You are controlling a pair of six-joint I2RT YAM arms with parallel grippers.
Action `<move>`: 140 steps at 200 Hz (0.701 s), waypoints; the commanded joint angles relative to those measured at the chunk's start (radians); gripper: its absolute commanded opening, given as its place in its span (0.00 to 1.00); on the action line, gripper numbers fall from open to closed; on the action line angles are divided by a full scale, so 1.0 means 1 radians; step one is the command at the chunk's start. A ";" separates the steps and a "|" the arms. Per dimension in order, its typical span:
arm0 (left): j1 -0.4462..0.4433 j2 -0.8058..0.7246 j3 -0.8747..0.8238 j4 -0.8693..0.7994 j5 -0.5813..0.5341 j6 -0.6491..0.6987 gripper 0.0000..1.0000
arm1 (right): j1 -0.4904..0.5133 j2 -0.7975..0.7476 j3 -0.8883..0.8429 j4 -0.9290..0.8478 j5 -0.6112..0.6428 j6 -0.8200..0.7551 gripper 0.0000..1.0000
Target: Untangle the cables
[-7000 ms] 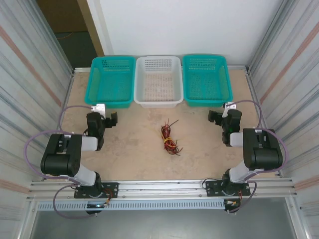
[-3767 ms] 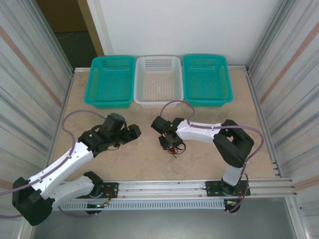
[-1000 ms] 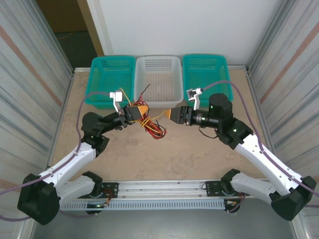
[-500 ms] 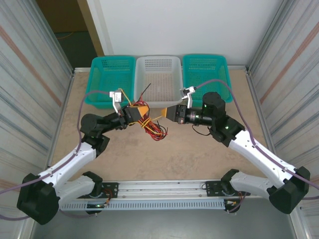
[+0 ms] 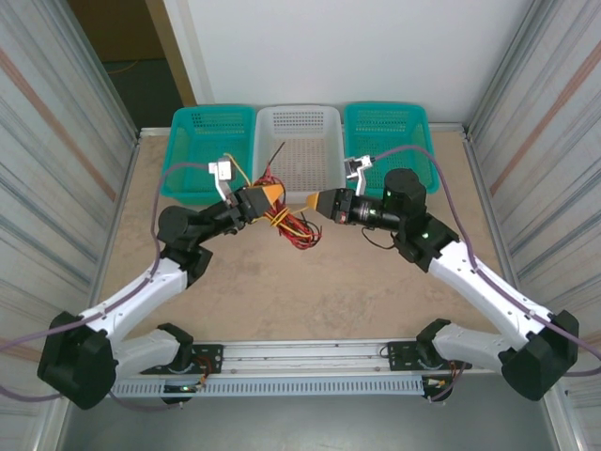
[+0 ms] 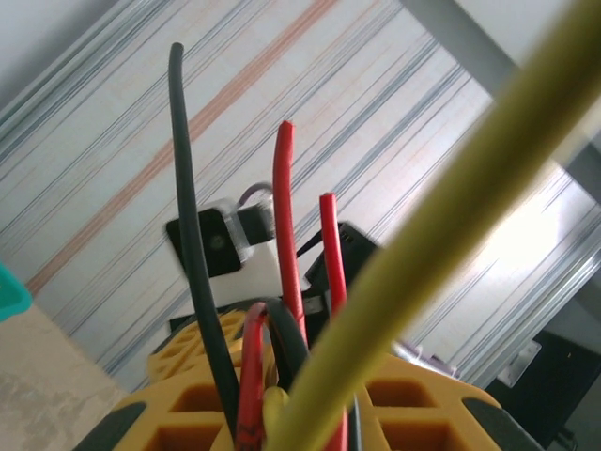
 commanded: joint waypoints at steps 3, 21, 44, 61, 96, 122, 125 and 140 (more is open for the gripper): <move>-0.070 -0.005 0.100 0.144 -0.134 -0.033 0.00 | -0.012 0.059 -0.070 0.185 0.027 0.111 0.00; -0.153 -0.046 0.137 0.005 -0.285 0.102 0.00 | 0.009 0.090 -0.127 0.328 0.044 0.187 0.00; -0.278 -0.132 0.182 -0.240 -0.562 0.371 0.00 | 0.063 0.090 -0.212 0.438 0.132 0.239 0.00; -0.331 -0.160 0.182 -0.280 -0.760 0.509 0.00 | 0.096 0.078 -0.273 0.481 0.185 0.289 0.00; -0.326 -0.190 0.162 -0.409 -1.098 0.670 0.00 | 0.159 -0.028 -0.388 0.471 0.295 0.290 0.00; -0.255 -0.197 0.118 -0.493 -1.167 0.677 0.00 | 0.171 -0.163 -0.402 0.337 0.332 0.218 0.00; -0.245 -0.200 0.111 -0.509 -1.166 0.664 0.00 | 0.172 -0.179 -0.395 0.313 0.335 0.205 0.00; -0.181 -0.209 0.083 -0.602 -1.150 0.595 0.00 | 0.177 -0.248 -0.341 0.176 0.352 0.130 0.00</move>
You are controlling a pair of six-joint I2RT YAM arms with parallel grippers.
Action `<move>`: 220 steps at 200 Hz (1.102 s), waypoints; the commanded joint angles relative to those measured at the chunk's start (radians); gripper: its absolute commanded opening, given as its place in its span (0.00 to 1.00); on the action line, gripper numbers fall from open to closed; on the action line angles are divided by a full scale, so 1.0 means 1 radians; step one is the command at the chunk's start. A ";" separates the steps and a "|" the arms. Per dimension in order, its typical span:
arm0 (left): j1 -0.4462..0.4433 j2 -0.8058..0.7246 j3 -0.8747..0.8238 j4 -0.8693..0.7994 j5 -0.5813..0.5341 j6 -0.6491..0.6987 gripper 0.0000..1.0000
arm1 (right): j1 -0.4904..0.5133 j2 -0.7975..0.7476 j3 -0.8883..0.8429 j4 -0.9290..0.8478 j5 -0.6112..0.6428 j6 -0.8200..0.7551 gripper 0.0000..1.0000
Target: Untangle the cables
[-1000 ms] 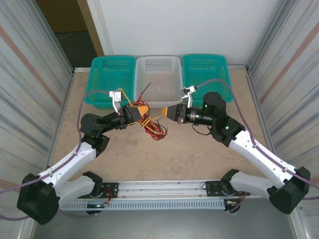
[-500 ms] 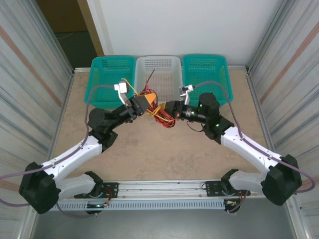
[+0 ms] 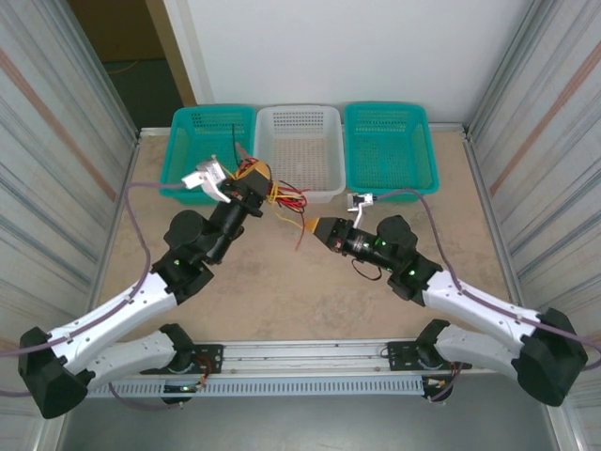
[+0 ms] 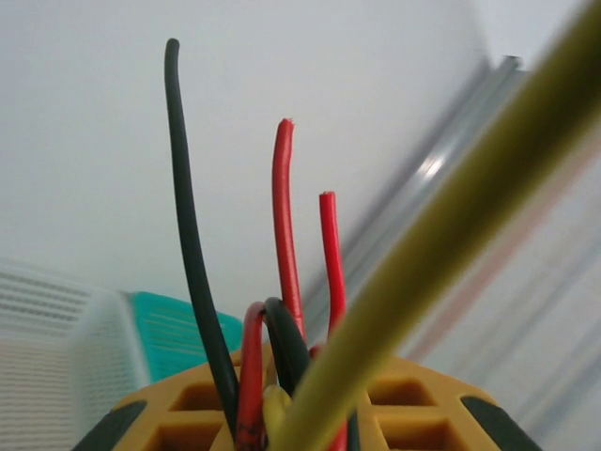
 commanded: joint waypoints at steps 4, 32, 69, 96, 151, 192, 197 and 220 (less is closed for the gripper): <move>0.095 -0.049 -0.030 -0.096 -0.128 -0.022 0.00 | 0.014 -0.127 0.069 -0.247 0.073 -0.140 0.00; 0.139 -0.085 -0.116 -0.152 -0.028 -0.093 0.00 | 0.010 -0.191 0.231 -0.478 0.113 -0.294 0.00; 0.146 -0.100 -0.189 -0.115 0.238 -0.128 0.00 | -0.044 -0.152 0.416 -0.615 0.123 -0.413 0.00; 0.157 -0.076 -0.222 -0.002 0.498 -0.185 0.00 | -0.166 -0.067 0.505 -0.663 0.076 -0.419 0.00; 0.157 -0.022 -0.180 0.214 0.840 -0.333 0.00 | -0.376 0.146 0.537 -0.622 -0.074 -0.347 0.00; 0.139 -0.026 -0.144 0.334 0.864 -0.401 0.00 | -0.402 0.261 0.434 -0.499 -0.120 -0.267 0.00; 0.136 -0.027 -0.137 0.340 0.863 -0.403 0.00 | -0.400 0.273 0.416 -0.483 -0.124 -0.256 0.00; 0.132 -0.031 -0.114 0.363 0.837 -0.412 0.00 | -0.372 0.317 0.314 -0.384 -0.149 -0.196 0.00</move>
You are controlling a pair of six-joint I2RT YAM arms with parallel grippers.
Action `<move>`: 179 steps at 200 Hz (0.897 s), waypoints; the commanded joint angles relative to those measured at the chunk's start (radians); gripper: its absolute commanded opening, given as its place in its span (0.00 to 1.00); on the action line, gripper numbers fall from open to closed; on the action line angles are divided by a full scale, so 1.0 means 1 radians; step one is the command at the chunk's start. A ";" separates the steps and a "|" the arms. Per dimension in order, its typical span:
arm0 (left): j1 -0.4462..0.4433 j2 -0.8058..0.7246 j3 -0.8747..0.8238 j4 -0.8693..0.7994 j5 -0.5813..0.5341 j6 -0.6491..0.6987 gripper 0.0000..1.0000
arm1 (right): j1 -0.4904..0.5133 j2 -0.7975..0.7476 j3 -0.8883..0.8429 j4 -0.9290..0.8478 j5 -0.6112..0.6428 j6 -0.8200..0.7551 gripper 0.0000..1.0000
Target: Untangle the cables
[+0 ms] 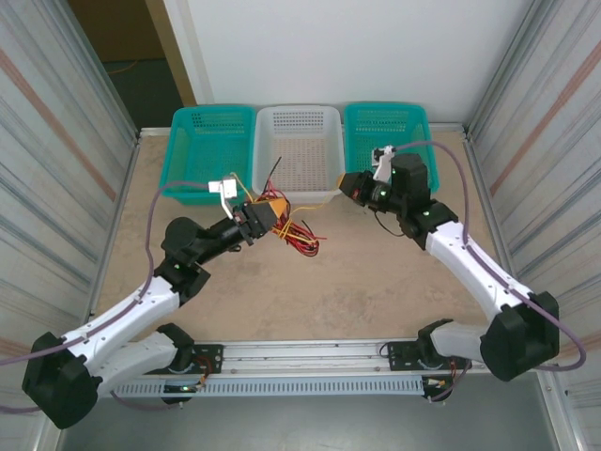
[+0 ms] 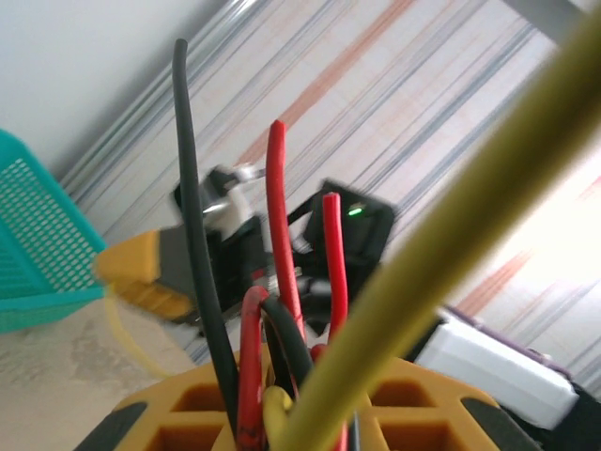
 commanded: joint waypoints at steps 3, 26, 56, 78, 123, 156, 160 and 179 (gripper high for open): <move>-0.012 -0.027 0.068 0.146 0.037 -0.054 0.00 | 0.024 0.049 -0.094 0.129 0.010 0.073 0.00; -0.012 -0.028 0.070 0.187 -0.044 -0.075 0.00 | 0.113 0.061 -0.189 0.168 0.049 0.087 0.00; -0.001 -0.023 0.081 0.191 -0.144 -0.039 0.00 | 0.202 0.049 -0.333 0.269 0.087 0.161 0.00; -0.002 -0.101 0.075 -0.049 -0.424 0.063 0.00 | 0.242 -0.016 -0.412 0.306 0.104 0.198 0.00; 0.048 -0.194 0.003 -0.287 -0.739 0.147 0.00 | 0.291 -0.350 -0.401 0.046 0.194 0.110 0.00; 0.070 -0.205 -0.078 -0.329 -0.740 0.133 0.00 | 0.254 -0.550 -0.227 -0.226 0.297 -0.027 0.00; 0.070 -0.207 -0.088 -0.332 -0.738 0.125 0.00 | 0.241 -0.562 -0.203 -0.250 0.302 -0.042 0.00; 0.087 -0.222 -0.137 -0.334 -0.709 0.084 0.00 | 0.162 -0.588 -0.082 -0.341 0.305 -0.104 0.00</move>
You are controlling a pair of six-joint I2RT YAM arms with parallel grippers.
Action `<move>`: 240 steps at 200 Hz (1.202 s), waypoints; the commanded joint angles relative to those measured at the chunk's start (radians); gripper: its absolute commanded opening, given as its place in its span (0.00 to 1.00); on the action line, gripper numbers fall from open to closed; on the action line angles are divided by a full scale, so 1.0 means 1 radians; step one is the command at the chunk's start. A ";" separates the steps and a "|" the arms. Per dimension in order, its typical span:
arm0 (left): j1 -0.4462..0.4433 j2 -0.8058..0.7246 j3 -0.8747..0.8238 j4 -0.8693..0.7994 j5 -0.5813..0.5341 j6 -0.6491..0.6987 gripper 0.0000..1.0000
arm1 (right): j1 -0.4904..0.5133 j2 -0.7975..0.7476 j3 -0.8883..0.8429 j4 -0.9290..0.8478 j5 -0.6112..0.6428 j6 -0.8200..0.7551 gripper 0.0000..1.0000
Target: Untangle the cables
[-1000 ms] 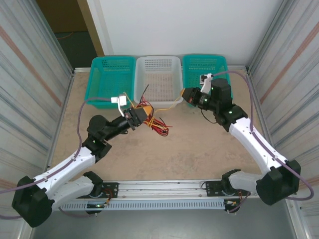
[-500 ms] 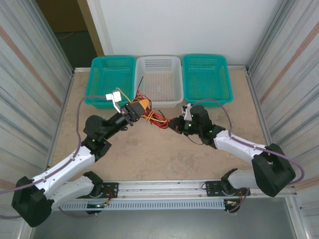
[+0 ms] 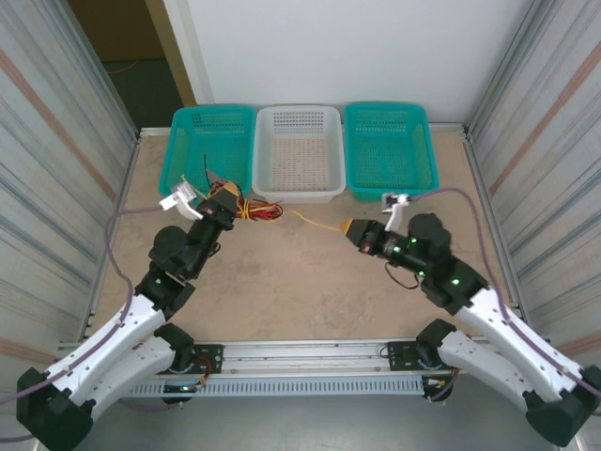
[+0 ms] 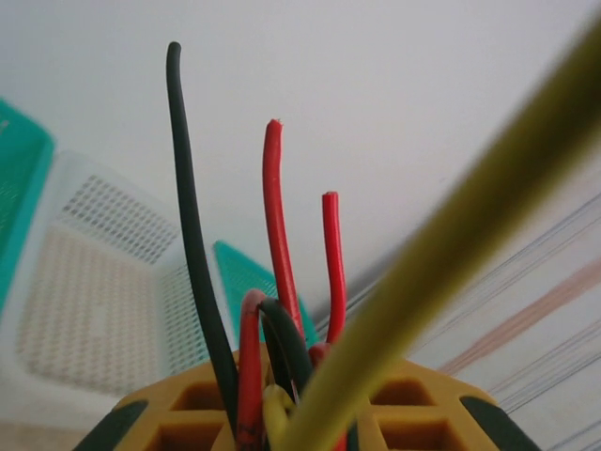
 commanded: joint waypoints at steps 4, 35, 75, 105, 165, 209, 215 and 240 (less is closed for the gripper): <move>0.032 -0.033 -0.062 -0.018 -0.039 -0.034 0.00 | -0.099 -0.040 0.156 -0.230 0.074 -0.139 0.00; 0.094 -0.097 -0.133 -0.039 0.020 -0.115 0.00 | -0.268 -0.007 0.308 -0.316 0.050 -0.189 0.00; 0.142 -0.206 -0.172 -0.130 0.061 -0.144 0.00 | -0.420 0.076 0.419 -0.429 0.074 -0.226 0.00; 0.176 -0.295 -0.194 -0.214 0.041 -0.183 0.00 | -0.546 0.080 0.439 -0.492 0.091 -0.226 0.00; 0.298 -0.309 -0.178 -0.419 0.101 -0.234 0.00 | -0.803 0.066 0.526 -0.571 0.029 -0.233 0.00; 0.313 -0.261 -0.137 -0.536 0.106 -0.193 0.00 | -0.923 0.093 0.607 -0.553 -0.035 -0.206 0.00; 0.314 -0.248 -0.133 -0.542 0.114 -0.187 0.00 | -0.934 0.099 0.620 -0.546 -0.043 -0.201 0.00; 0.313 -0.190 -0.143 -0.479 0.204 -0.184 0.00 | -0.948 0.141 0.663 -0.485 -0.063 -0.186 0.00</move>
